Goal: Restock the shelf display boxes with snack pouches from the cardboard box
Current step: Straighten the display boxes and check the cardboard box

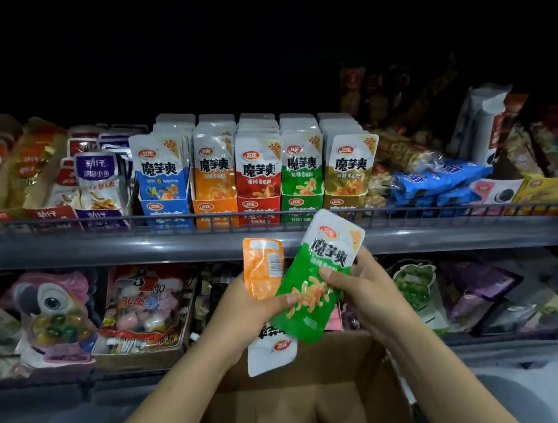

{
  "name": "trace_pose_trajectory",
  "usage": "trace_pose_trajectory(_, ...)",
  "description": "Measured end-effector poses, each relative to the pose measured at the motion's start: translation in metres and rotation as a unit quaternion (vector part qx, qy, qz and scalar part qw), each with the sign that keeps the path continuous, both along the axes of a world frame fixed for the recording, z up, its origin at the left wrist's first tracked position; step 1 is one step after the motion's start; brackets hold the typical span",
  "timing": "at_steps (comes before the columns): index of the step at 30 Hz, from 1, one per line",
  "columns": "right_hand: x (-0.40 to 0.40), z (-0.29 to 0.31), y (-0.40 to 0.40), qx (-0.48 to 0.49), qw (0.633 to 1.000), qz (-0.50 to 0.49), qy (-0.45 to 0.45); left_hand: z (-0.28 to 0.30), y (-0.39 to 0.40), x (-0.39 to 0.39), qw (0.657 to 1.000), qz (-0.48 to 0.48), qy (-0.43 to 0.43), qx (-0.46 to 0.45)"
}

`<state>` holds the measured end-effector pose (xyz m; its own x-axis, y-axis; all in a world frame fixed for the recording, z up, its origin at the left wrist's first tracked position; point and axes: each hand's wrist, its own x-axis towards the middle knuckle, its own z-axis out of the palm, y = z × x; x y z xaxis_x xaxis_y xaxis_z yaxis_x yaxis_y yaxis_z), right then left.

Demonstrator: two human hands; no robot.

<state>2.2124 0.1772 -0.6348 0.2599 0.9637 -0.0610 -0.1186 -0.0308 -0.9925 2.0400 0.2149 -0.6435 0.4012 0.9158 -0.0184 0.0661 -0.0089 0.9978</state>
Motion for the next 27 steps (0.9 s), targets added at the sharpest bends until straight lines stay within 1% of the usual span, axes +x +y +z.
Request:
trace_pose_trajectory(2,0.008,0.027,0.016,0.027,0.998,-0.014,-0.059,0.010,0.011,0.002,1.000,0.027,-0.007,-0.004)
trace_pose_trajectory(4,0.017,0.053,0.036,0.068,0.986,-0.052,-0.146,0.022,0.025,0.004,0.997,0.036,-0.046,-0.041)
trace_pose_trajectory(6,0.020,0.077,0.055,0.093,0.962,-0.084,-0.241,0.033,0.041,0.006,0.994,0.028,-0.081,-0.072)
trace_pose_trajectory(8,0.019,0.097,0.073,0.093,0.938,-0.097,-0.320,0.041,0.055,0.008,0.992,0.033,-0.097,-0.069)
trace_pose_trajectory(10,0.016,0.112,0.088,0.094,0.920,-0.100,-0.366,0.046,0.066,0.012,0.989,0.038,-0.128,-0.068)
trace_pose_trajectory(12,0.011,0.122,0.101,0.109,0.908,-0.107,-0.391,0.047,0.074,0.013,0.984,0.036,-0.157,-0.078)
trace_pose_trajectory(14,0.007,0.127,0.113,0.123,0.889,-0.112,-0.427,0.046,0.079,0.011,0.982,0.028,-0.164,-0.086)
trace_pose_trajectory(16,0.004,0.126,0.122,0.100,0.879,-0.094,-0.456,0.043,0.083,0.009,0.982,0.024,-0.164,-0.092)
trace_pose_trajectory(18,0.002,0.120,0.128,0.061,0.877,-0.077,-0.471,0.043,0.087,0.009,0.979,0.022,-0.173,-0.103)
trace_pose_trajectory(20,0.003,0.115,0.131,0.049,0.882,-0.074,-0.463,0.044,0.089,0.009,0.977,0.020,-0.183,-0.111)
trace_pose_trajectory(24,0.012,0.112,0.137,0.060,0.920,-0.066,-0.381,0.044,0.091,0.010,0.975,0.008,-0.195,-0.109)
trace_pose_trajectory(27,0.014,0.108,0.140,0.070,0.951,-0.055,-0.296,0.045,0.090,0.012,0.973,0.007,-0.204,-0.110)
